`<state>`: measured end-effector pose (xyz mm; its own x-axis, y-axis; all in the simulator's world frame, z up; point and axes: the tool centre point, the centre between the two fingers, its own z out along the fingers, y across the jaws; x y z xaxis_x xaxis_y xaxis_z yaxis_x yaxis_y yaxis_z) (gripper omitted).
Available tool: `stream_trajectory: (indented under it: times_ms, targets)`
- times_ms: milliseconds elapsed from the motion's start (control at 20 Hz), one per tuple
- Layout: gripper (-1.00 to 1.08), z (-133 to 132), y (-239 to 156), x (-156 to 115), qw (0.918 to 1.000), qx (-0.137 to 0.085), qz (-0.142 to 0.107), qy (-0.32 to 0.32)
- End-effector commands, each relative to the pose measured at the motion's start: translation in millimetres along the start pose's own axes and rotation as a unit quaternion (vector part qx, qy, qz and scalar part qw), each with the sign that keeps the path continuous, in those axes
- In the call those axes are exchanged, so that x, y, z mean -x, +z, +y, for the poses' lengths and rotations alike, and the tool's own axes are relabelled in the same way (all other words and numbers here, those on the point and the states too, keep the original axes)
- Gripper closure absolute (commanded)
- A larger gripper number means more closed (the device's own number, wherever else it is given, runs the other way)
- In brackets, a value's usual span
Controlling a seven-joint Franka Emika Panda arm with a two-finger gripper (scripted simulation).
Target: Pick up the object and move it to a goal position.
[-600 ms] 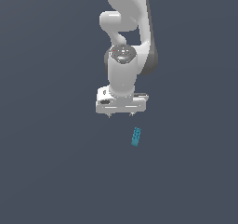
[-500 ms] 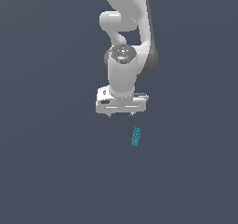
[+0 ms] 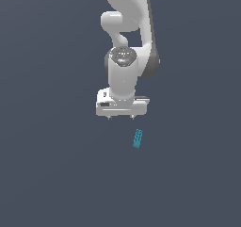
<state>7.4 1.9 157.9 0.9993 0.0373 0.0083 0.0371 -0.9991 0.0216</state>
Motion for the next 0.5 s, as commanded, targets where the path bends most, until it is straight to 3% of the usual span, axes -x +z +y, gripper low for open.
stream_trajectory:
  times_ms: [0,450]
  targets:
    - [-0.92,1.1,-0.5,-0.1,1.0000,0.001,0.000,0.000]
    - [-0.92,-9.7,9.3,-5.9,0.9998,-0.001,0.000,0.020]
